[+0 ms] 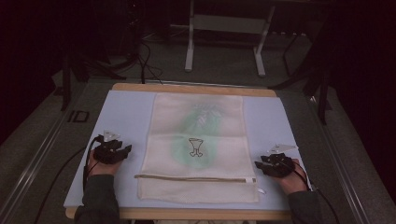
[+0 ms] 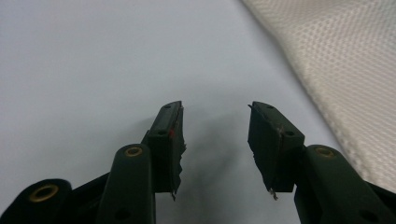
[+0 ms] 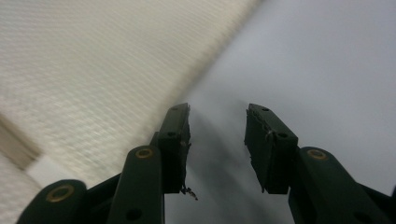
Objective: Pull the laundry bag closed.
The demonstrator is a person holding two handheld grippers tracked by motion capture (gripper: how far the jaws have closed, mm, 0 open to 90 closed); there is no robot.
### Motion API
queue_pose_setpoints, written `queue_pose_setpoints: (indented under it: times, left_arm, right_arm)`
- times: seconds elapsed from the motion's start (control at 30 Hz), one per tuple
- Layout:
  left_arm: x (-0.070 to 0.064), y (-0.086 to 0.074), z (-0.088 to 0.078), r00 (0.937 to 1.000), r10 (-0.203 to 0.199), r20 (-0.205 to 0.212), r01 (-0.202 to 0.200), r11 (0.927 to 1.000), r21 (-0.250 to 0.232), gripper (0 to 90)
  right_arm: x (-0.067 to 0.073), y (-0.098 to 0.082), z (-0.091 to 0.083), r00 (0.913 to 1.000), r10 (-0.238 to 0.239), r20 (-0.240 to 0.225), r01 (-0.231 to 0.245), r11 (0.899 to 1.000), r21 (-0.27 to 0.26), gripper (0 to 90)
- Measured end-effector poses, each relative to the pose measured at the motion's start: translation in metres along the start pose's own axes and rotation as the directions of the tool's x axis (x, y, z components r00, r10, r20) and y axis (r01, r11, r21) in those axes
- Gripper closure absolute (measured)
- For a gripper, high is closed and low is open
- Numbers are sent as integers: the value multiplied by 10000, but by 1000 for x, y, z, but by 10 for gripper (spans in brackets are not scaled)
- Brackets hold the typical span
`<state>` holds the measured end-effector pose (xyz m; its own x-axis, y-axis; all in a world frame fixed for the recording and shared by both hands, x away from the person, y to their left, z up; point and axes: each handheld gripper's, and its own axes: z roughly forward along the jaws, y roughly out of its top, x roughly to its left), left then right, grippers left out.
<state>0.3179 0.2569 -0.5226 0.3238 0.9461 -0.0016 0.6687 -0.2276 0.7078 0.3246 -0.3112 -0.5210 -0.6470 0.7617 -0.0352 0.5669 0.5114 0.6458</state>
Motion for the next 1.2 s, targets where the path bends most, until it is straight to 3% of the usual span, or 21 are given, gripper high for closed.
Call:
queue_pose_setpoints:
  times: [0.13, 0.17, 0.23, 0.47, 0.63, 0.93, 1.13, 1.17, 1.2]
  left_arm:
    - [0, 1, -3, 9998, 46, 179, -43, 9999, -135, 554]
    - [1, 1, -4, 9995, -4, 311, 10, 9998, -192, 544]
    - [1, 1, -4, 9994, 129, 333, -126, 9999, -104, 540]
    - [-3, 3, -4, 9979, 646, 61, -646, 9979, 77, 523]
    - [-4, 4, -3, 9949, 880, 490, -886, 9960, 87, 571]
    - [-1, 4, -2, 9915, 645, 1130, -656, 9978, 56, 618]
    - [-3, 5, -2, 9859, 801, 1467, -823, 9966, 89, 627]
    - [-4, 5, -1, 9814, 936, 1675, -957, 9954, 44, 641]
    - [-4, 5, -1, 9814, 936, 1675, -957, 9954, 44, 644]
  right_arm:
    - [6, 5, -1, 9993, -124, -360, 120, 9998, -128, 589]
    - [14, 9, -1, 9980, -416, -468, 416, 9991, -15, 589]
    - [17, 11, -1, 9976, -354, -596, 348, 9993, -113, 590]
    - [21, 15, -4, 9965, -513, -664, 500, 9985, -216, 581]
    - [26, 16, -3, 9948, -503, -882, 491, 9987, -158, 582]
    - [37, 23, -2, 9918, -782, -1015, 768, 9969, -171, 582]
    - [43, 27, -1, 9891, -910, -1155, 890, 9958, -218, 597]
    - [45, 29, -1, 9884, -1007, -1138, 982, 9948, -270, 600]
    - [46, 29, -2, 9889, -995, -1104, 969, 9949, -284, 603]
